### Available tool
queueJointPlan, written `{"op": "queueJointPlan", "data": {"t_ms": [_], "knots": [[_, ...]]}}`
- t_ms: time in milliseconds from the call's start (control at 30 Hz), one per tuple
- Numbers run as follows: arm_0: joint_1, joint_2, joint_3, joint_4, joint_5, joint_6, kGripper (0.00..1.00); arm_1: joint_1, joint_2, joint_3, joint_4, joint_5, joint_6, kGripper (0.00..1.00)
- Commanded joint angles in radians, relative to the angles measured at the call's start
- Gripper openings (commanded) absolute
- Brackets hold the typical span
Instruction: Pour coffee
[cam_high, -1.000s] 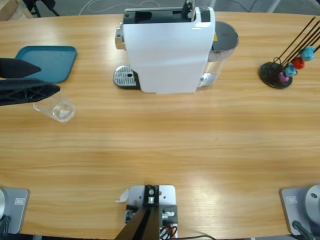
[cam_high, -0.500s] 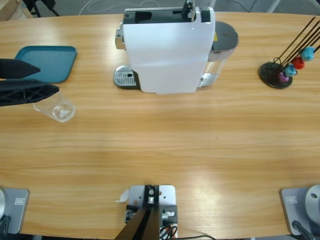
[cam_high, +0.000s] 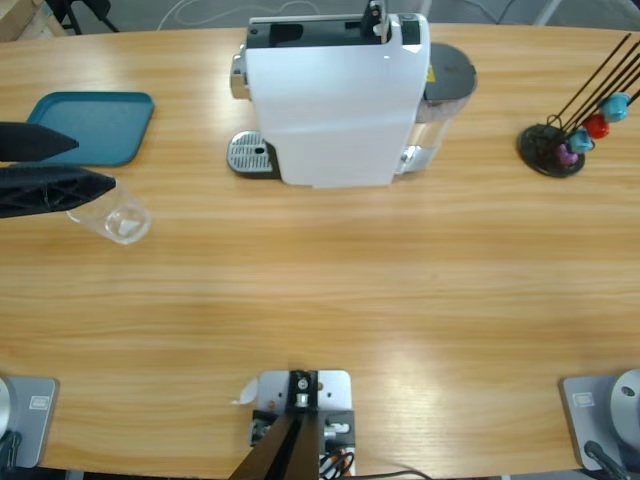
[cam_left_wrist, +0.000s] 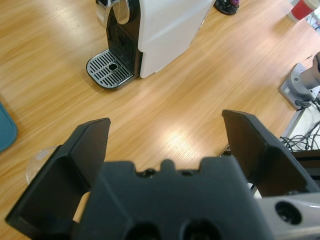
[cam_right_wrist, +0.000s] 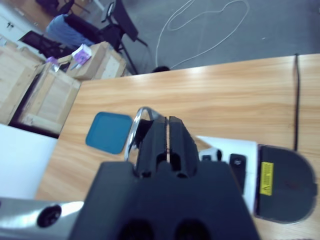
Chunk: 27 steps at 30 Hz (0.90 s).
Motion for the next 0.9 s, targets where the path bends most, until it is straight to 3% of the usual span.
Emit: {"op": "queueJointPlan", "data": {"t_ms": [33, 200, 900], "knots": [[-0.011, -0.026, 0.041, 0.002, -0.013, -0.011, 0.991, 0.042, 0.130, -0.030, 0.014, 0.067, 0.029, 0.000], [-0.011, -0.043, 0.048, 0.006, -0.010, -0.011, 0.991, 0.041, 0.221, -0.070, 0.013, 0.116, 0.020, 0.000], [-0.010, -0.071, 0.072, 0.024, -0.004, -0.018, 0.991, 0.128, 0.425, -0.051, -0.013, 0.156, 0.046, 0.000]]}}
